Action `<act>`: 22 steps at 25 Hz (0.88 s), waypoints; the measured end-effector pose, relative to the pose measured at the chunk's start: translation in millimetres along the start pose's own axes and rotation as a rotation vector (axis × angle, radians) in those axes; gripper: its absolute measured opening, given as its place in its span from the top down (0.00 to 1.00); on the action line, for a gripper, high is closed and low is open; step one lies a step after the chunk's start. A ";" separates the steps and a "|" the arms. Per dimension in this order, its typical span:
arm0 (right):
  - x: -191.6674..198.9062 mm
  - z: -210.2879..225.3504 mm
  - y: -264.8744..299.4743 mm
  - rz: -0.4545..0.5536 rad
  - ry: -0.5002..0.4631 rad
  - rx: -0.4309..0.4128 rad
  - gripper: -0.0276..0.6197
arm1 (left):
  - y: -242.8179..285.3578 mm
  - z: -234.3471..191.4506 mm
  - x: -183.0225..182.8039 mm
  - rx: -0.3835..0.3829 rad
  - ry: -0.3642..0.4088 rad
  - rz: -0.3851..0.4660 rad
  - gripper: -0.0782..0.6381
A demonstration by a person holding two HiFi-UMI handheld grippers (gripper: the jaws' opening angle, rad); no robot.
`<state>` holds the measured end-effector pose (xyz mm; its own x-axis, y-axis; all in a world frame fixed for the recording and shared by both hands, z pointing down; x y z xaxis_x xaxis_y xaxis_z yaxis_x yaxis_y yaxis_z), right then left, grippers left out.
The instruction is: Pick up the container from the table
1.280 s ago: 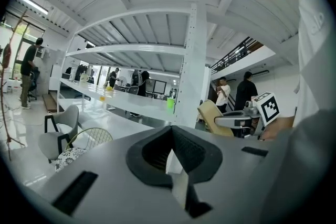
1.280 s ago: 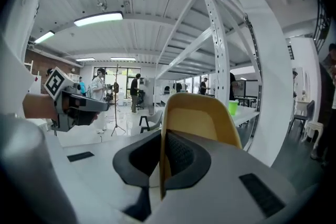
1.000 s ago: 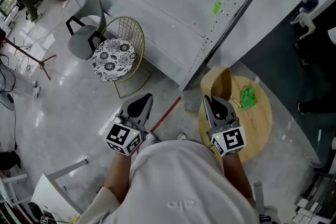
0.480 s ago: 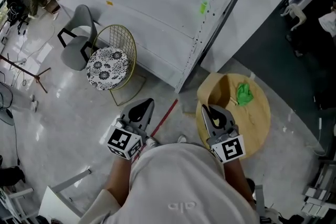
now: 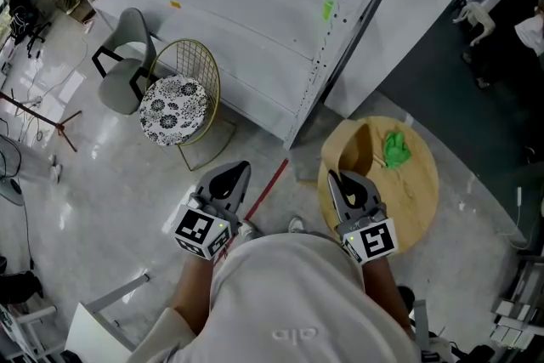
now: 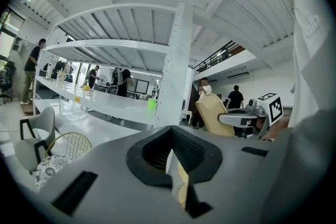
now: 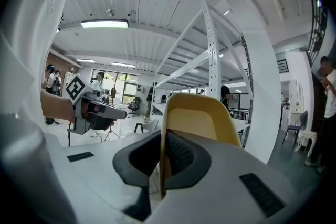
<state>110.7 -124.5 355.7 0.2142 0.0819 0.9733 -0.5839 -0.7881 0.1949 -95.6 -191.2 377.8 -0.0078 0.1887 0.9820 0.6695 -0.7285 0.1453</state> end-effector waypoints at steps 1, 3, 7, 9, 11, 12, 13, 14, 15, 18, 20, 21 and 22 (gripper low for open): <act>0.9 0.1 -0.4 -0.003 0.004 0.001 0.91 | -0.3 0.4 0.5 0.000 0.000 -0.001 0.87; 2.0 0.1 -0.6 -0.006 0.006 0.002 0.91 | -0.2 0.4 1.4 0.000 -0.001 -0.002 0.87; 3.4 -0.9 -2.4 -0.009 0.009 0.001 0.91 | -1.0 0.3 2.9 -0.003 -0.008 -0.003 0.87; 3.7 0.1 -3.7 -0.009 0.013 0.003 0.91 | -1.6 0.9 3.7 -0.004 -0.009 -0.005 0.87; 3.9 1.1 -4.9 -0.008 0.017 0.005 0.91 | -2.9 1.9 3.8 -0.006 -0.008 -0.006 0.87; 4.0 1.2 -5.6 -0.009 0.018 0.006 0.91 | -3.9 2.4 3.8 -0.007 -0.008 -0.007 0.87; 4.4 1.1 -6.4 -0.010 0.019 0.007 0.91 | -5.0 2.9 3.9 -0.009 -0.009 -0.007 0.87; 5.0 0.8 -7.0 -0.011 0.020 0.007 0.91 | -6.0 3.4 4.3 -0.010 -0.010 -0.008 0.87; 5.8 0.5 -7.5 -0.011 0.020 0.007 0.91 | -7.0 3.9 4.9 -0.012 -0.010 -0.009 0.87; 9.3 0.0 -8.4 -0.013 0.024 0.006 0.91 | -9.0 5.3 7.2 -0.017 -0.009 -0.012 0.87; 11.4 0.1 -9.2 -0.016 0.026 0.005 0.91 | -9.7 6.5 8.5 -0.020 -0.011 -0.014 0.87; 12.2 0.2 -9.5 -0.018 0.027 0.005 0.91 | -10.0 7.1 9.1 -0.022 -0.012 -0.014 0.87; 13.0 0.4 -9.7 -0.019 0.028 0.004 0.91 | -10.3 7.7 9.6 -0.023 -0.013 -0.015 0.87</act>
Point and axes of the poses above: the fingertips, and each gripper's own axes: y forward along the fingers, z to its right, x out of its underside, the point moved 4 cm from there along -y, backward along the fingers, and after that the axes turned 12 degrees about -x, right-handed, at the moved point
